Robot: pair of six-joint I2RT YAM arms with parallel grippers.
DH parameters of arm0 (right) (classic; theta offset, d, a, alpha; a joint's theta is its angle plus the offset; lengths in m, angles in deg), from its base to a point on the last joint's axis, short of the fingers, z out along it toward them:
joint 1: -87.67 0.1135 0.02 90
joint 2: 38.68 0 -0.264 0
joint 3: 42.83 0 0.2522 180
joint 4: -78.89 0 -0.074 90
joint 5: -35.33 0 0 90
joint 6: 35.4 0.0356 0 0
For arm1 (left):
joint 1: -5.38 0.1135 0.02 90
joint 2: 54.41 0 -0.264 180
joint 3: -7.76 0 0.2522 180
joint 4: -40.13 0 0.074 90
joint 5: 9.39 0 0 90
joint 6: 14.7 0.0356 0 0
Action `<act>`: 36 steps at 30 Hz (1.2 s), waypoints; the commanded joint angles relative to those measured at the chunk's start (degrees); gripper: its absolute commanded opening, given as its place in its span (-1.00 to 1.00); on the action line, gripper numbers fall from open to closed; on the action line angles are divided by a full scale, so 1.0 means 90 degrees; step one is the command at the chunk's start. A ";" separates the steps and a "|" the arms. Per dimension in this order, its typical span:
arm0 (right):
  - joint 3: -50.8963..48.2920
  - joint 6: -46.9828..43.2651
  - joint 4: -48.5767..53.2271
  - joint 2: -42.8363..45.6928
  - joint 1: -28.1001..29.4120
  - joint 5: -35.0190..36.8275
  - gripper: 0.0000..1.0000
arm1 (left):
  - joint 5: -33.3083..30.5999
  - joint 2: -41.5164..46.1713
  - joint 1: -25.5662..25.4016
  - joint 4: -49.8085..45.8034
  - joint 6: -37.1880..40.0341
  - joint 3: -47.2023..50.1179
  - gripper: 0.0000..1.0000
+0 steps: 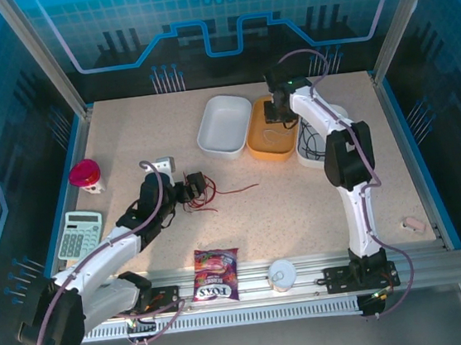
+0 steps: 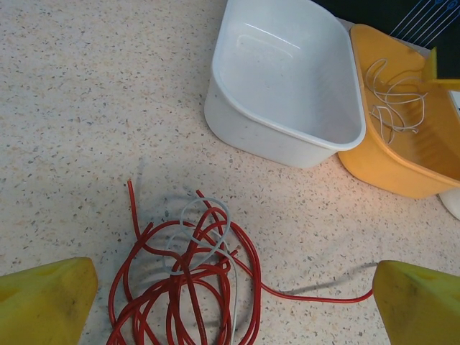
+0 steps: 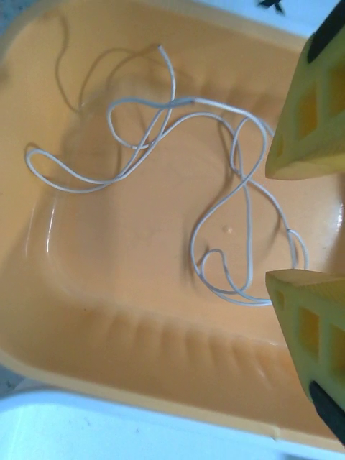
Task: Untangle the cables
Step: Place the cable in the container, then pick up the cable.
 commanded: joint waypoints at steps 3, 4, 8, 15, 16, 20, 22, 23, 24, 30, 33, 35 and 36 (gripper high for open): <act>-0.0320 -0.0182 0.0049 0.0997 0.0229 -0.0057 -0.08 | 0.0062 -0.0043 0.0059 0.0031 -0.0141 -0.0018 0.98; -0.0392 -0.0208 0.0033 0.1107 0.0270 -0.0074 -0.04 | 0.0046 -0.0044 0.0060 0.0017 -0.0162 -0.0020 0.98; -0.1090 -0.0273 -0.0349 0.1733 0.0557 -0.0019 0.41 | -0.0163 -0.0088 0.0072 -0.0235 -0.0398 -0.0122 0.98; -0.2240 -0.0133 -0.0876 0.2749 0.1189 0.0204 0.99 | -0.0057 -0.0083 0.0419 -0.0744 -0.0867 -0.0341 0.98; -0.2369 -0.0092 -0.0938 0.2841 0.1289 0.0222 0.99 | 0.0021 -0.0099 0.0511 -0.0834 -0.0935 -0.0383 0.98; -0.2851 0.0133 -0.1109 0.3124 0.1751 0.0303 0.99 | 0.0484 -0.0258 0.0925 -0.1176 -0.1228 -0.0582 0.98; -0.3011 0.0222 -0.1164 0.3182 0.1986 0.0323 0.99 | 0.0721 -0.0397 0.1130 -0.1323 -0.1347 -0.0675 0.98; -0.3081 0.0299 -0.1181 0.3193 0.2102 0.0351 0.99 | 0.0859 -0.0470 0.1236 -0.1389 -0.1411 -0.0717 0.98; -0.3179 0.0359 -0.1250 0.3209 0.2217 0.0320 0.99 | 0.0981 -0.0547 0.1334 -0.1448 -0.1457 -0.0758 0.99; -0.3730 0.0762 -0.1964 0.3170 0.2766 -0.0417 0.99 | 0.1544 -0.0911 0.1942 -0.1664 -0.1671 -0.0875 0.99; -0.3873 0.0861 -0.2390 0.2981 0.2955 -0.0947 0.78 | 0.1867 -0.1013 0.2227 -0.1555 -0.1817 -0.0790 0.98; -0.3937 0.0935 -0.2703 0.2809 0.3012 -0.1377 0.54 | 0.2085 -0.1069 0.2402 -0.1421 -0.1919 -0.0711 0.98; -0.3969 0.0996 -0.2888 0.2708 0.3038 -0.1591 0.47 | 0.2192 -0.1094 0.2477 -0.1366 -0.1958 -0.0672 0.99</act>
